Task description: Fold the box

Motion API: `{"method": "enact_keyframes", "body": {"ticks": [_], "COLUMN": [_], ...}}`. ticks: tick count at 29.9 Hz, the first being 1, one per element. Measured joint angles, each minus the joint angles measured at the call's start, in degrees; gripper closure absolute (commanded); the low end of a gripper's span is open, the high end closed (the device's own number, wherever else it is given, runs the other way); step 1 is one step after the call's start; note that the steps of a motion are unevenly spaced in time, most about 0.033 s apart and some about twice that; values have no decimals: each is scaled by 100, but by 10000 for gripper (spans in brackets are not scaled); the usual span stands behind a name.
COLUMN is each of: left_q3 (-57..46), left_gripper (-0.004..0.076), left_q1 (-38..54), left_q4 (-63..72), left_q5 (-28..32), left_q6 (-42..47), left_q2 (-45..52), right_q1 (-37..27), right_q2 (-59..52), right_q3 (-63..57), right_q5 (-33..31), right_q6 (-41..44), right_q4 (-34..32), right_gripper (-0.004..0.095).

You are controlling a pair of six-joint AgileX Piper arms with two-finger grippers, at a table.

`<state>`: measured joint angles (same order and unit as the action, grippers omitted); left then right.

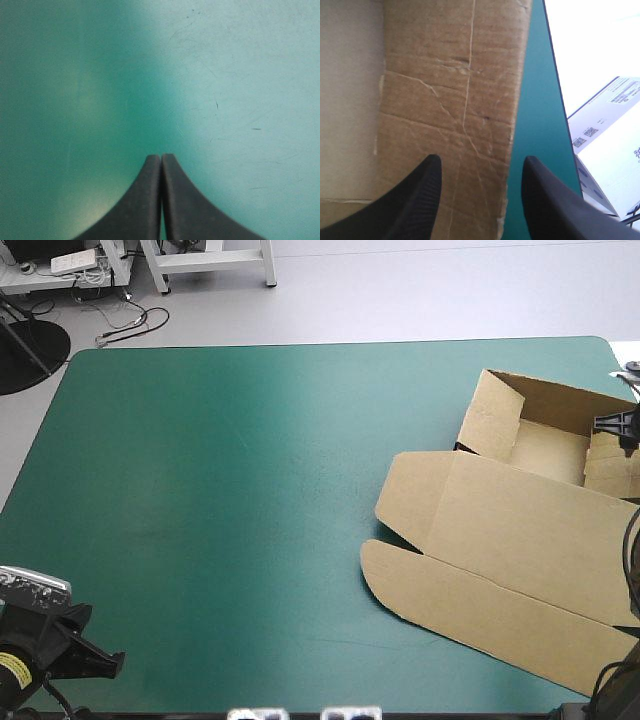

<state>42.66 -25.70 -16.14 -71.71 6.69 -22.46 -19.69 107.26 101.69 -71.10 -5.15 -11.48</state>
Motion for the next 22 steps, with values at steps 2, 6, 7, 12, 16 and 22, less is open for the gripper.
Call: {"method": "enact_keyframes", "body": {"ticks": [2, 6, 7, 12, 16, 22], "left_q3": [0, -74, -131, -581, -946, -1173], "left_gripper": [733, 733, 734, 734, 734, 734], "left_q1": [0, 0, 0, 0, 0, 0], "left_q4": [0, 0, 20, 393, 664, 695], "left_q5": [46, 260, 299, 502, 708, 720], "left_q6": [0, 0, 0, 0, -5, -91], "left_q2": [0, 5, 10, 197, 559, 1080], "right_q1": [0, 0, 0, 0, 0, 0], "right_q2": [-260, -1088, -1335, -2661, -3949, -5937], "right_q3": [0, 0, 0, -236, -1241, -3397], "right_q5": [0, -11, -12, -29, -70, 129], "right_q6": [0, -19, -19, -338, -850, -1121], "right_q4": [197, 596, 721, 1795, 2576, 2666], "right_gripper": [460, 554, 591, 858, 922, 923]}}
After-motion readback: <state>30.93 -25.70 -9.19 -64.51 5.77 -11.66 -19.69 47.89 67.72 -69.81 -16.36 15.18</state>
